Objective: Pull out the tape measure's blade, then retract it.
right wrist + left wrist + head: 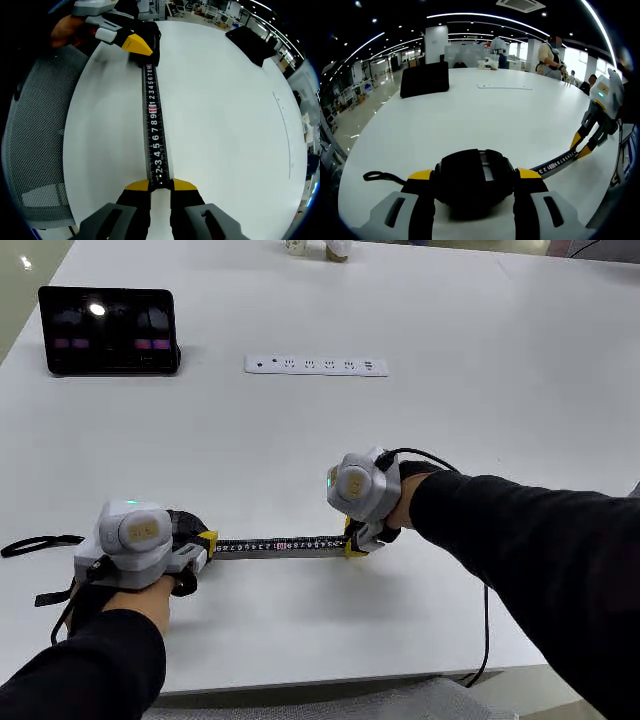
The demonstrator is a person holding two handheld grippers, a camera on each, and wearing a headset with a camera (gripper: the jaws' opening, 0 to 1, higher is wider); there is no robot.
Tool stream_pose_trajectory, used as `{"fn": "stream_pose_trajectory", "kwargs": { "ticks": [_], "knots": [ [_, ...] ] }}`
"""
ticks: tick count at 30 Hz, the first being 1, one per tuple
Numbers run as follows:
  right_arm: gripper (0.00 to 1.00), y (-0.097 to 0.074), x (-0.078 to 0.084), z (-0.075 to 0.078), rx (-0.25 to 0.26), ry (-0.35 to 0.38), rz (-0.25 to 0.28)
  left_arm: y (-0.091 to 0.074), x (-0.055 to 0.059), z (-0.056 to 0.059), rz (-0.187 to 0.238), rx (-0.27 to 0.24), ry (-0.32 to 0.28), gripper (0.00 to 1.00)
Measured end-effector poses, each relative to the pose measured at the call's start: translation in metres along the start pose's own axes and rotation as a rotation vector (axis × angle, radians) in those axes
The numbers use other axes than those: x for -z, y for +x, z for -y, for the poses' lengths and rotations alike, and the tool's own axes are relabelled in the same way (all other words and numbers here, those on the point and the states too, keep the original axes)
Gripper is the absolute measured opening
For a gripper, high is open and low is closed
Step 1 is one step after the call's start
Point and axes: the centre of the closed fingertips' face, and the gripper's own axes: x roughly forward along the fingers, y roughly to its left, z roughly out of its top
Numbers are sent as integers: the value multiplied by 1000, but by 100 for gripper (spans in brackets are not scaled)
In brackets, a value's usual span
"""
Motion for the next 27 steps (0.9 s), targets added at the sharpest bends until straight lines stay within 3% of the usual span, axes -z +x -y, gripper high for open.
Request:
{"fn": "stream_pose_trajectory", "kwargs": {
  "ticks": [27],
  "knots": [
    [11, 3, -9, -1, 0, 2, 11, 4, 0, -2, -2, -2, 1, 58]
  ]
}}
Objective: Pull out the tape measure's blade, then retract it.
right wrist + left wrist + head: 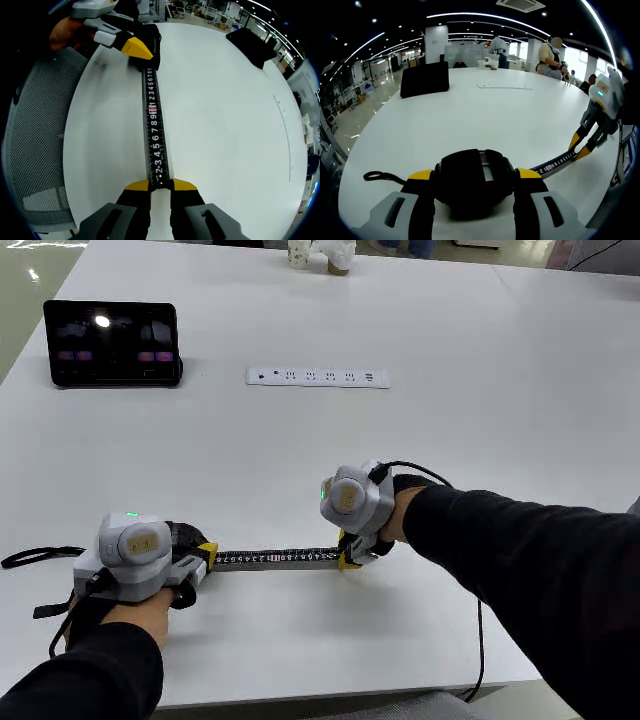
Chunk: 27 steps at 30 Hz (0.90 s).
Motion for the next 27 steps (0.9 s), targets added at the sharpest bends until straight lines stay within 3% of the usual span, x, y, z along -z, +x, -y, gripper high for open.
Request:
{"fn": "stream_pose_trajectory", "kwargs": {
  "ticks": [27],
  "knots": [
    [11, 3, -9, 1, 6, 0, 5, -3, 0, 1, 7, -8, -1, 59]
  ]
}}
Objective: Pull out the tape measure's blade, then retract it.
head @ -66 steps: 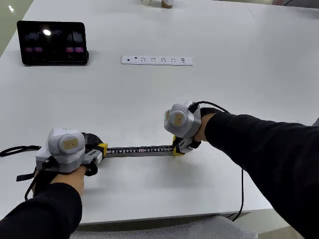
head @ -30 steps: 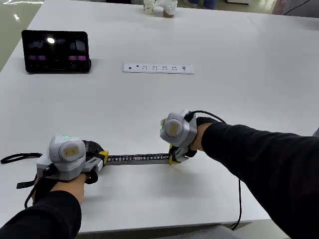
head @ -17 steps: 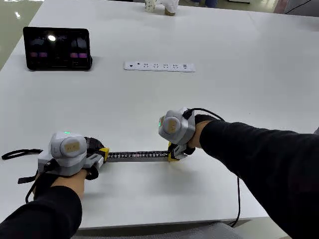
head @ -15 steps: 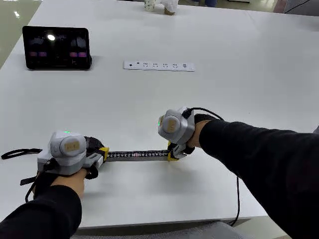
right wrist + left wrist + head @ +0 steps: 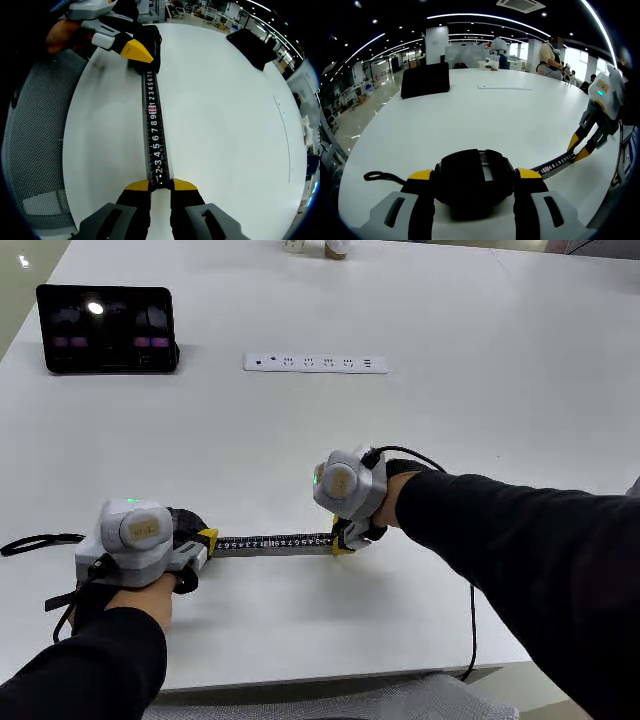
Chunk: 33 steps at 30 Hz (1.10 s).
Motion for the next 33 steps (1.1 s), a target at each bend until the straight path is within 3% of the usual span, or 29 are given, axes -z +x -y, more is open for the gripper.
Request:
{"fn": "stream_pose_trajectory", "kwargs": {
  "ticks": [33],
  "knots": [
    [11, 3, -13, -1, 2, 17, 14, -1, -1, 0, 1, 12, 0, 58]
  ]
}}
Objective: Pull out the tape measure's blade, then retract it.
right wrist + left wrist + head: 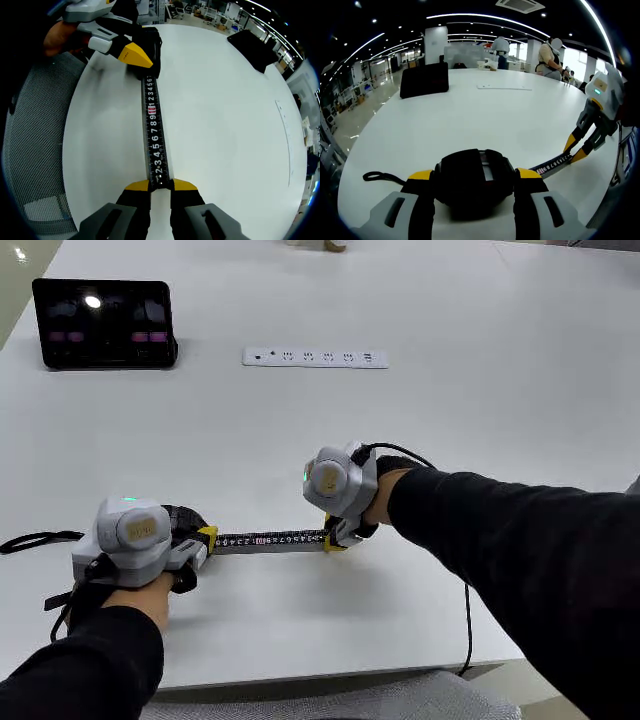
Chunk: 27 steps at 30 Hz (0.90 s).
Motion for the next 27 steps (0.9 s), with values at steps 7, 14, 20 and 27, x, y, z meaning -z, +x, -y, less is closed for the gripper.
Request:
{"fn": "stream_pose_trajectory", "kwargs": {
  "ticks": [7, 14, 20, 27],
  "knots": [
    [11, 1, -3, 0, -1, -1, 12, 1, 0, 0, 1, -2, 3, 58],
    [11, 2, -6, 0, -12, -28, 40, 2, 0, 0, 0, -3, 4, 58],
    [11, 3, -9, 1, -18, -21, 53, 5, -1, -2, 0, -3, 4, 58],
    [11, 4, -12, 1, -13, -14, 53, 5, 0, -2, 3, -2, 5, 58]
  ]
}}
